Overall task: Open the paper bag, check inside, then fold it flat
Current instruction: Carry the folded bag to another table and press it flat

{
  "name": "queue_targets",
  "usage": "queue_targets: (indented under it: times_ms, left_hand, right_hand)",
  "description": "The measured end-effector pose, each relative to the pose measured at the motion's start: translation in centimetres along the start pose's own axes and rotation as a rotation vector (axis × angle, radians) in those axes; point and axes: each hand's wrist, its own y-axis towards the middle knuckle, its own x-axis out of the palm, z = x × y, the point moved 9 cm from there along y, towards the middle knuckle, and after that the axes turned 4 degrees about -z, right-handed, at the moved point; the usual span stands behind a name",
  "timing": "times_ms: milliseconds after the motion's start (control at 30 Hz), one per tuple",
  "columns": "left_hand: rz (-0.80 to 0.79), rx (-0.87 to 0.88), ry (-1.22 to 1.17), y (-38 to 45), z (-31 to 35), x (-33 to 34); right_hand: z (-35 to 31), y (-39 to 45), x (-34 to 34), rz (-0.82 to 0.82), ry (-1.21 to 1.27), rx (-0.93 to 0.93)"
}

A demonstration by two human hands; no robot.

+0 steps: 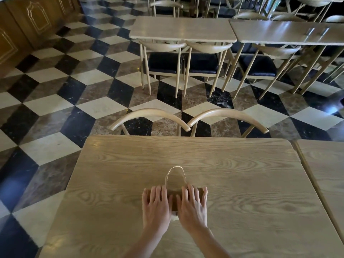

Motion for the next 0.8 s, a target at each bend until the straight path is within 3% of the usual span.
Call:
queue_targets:
  times_ms: [267, 433, 567, 800]
  left_hand:
    - [-0.075, 0.007, -0.054, 0.8, -0.8, 1.0]
    - [-0.072, 0.172, -0.086, 0.7, -0.5, 0.8]
    - [-0.188, 0.286, -0.023, 0.6, -0.1, 1.1]
    - [-0.268, 0.353, 0.15, 0.5, 0.2, 1.1]
  right_hand:
    - [0.2, 0.8, 1.4, -0.089, 0.046, -0.065]
    - [1.1, 0.8, 1.9, -0.283, 0.054, -0.242]
    - [1.2, 1.0, 2.0, -0.405, -0.007, -0.311]
    - [0.5, 1.0, 1.7, -0.374, -0.127, -0.318]
